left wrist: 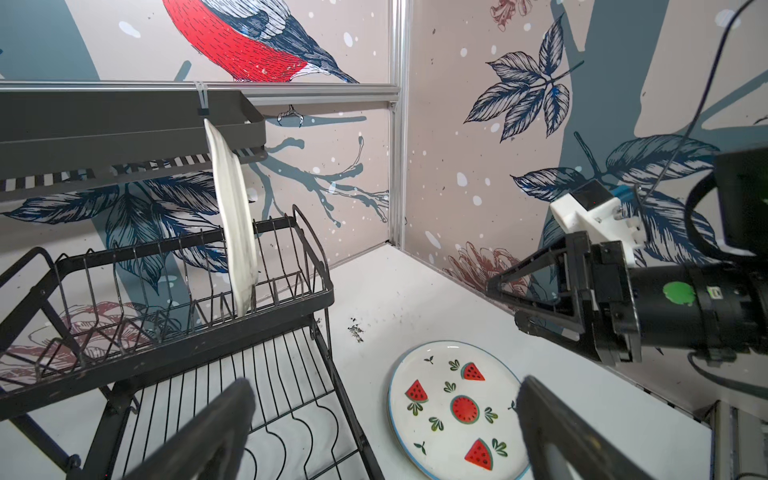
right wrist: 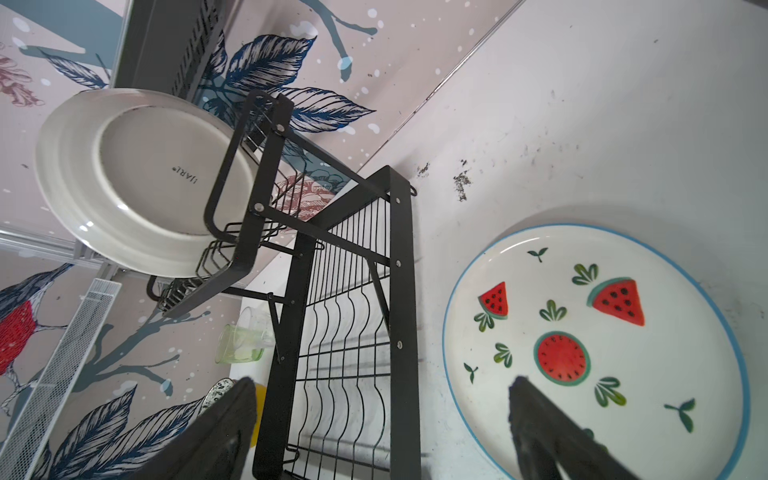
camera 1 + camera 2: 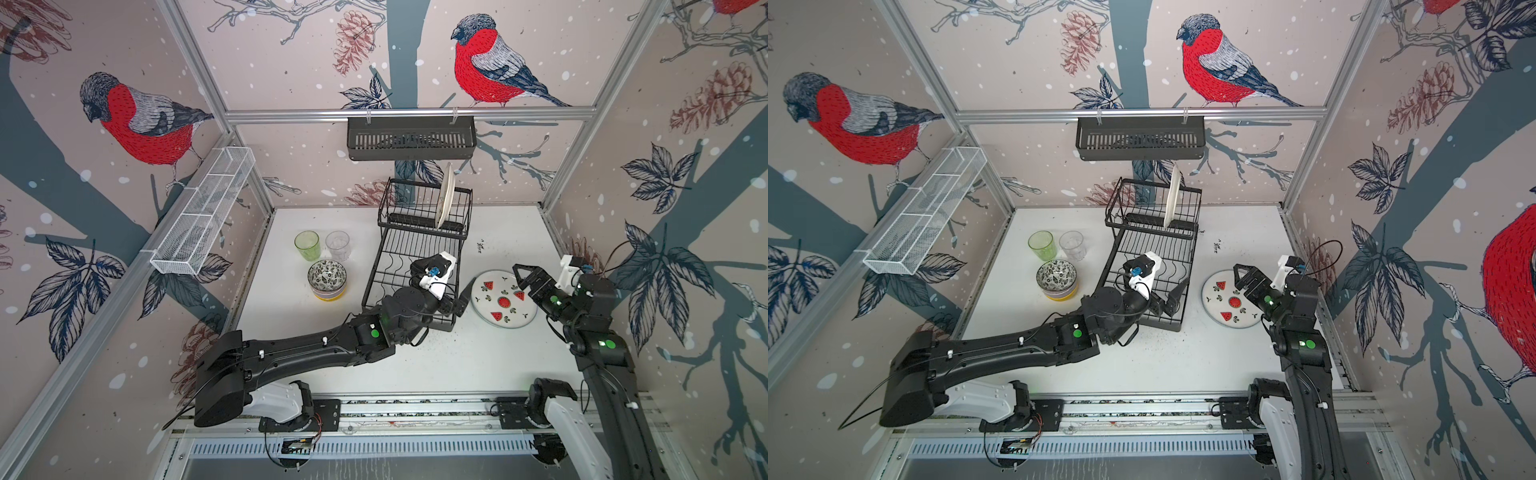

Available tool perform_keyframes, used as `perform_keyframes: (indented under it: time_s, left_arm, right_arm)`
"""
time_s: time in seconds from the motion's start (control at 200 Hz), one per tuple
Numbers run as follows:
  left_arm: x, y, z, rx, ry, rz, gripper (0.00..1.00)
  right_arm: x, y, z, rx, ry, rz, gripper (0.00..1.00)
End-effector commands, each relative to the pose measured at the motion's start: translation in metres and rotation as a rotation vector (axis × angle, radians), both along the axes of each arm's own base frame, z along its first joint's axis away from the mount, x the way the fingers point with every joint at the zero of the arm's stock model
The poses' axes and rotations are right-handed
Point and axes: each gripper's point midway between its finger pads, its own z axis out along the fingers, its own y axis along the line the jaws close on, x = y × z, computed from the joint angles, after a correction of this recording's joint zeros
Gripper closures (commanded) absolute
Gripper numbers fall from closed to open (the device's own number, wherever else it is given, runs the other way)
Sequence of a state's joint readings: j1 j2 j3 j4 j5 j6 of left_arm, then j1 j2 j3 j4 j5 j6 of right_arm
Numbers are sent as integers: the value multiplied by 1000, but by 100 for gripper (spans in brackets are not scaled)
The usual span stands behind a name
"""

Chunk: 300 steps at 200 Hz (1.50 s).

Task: Unload the mixed dishes from the dish rack
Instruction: 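Reach the left gripper toward the rack while the right gripper draws back, then close the left gripper on the rim of the white floral plate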

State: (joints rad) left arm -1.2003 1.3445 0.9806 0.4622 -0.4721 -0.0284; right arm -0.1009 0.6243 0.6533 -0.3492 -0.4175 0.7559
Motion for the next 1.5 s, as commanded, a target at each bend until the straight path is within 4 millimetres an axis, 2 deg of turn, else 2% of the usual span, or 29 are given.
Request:
perform_keyframes:
  time_s: [0.0, 0.3, 0.565, 0.885, 0.985, 1.236, 1.496]
  left_arm:
    - [7, -1, 10, -34, 48, -10, 2]
    - [44, 12, 35, -80, 87, 20, 2]
    - [75, 36, 57, -133, 87, 75, 2]
    - [104, 40, 75, -170, 82, 61, 2]
    - [111, 36, 77, -173, 86, 49, 2]
    - [126, 20, 67, -156, 110, 14, 2]
    - [154, 8, 43, -123, 158, 17, 2]
  right_arm:
    - [3, 5, 21, -18, -95, 39, 6]
    - [3, 3, 24, -72, -140, 44, 2]
    - [3, 4, 20, -86, -156, 53, 0]
    - [7, 2, 24, -71, -177, 32, 0]
    - [8, -2, 22, -79, -172, 14, 0]
    - [9, -10, 13, -111, -139, -24, 0]
    - [9, -15, 1, -120, -93, -49, 0]
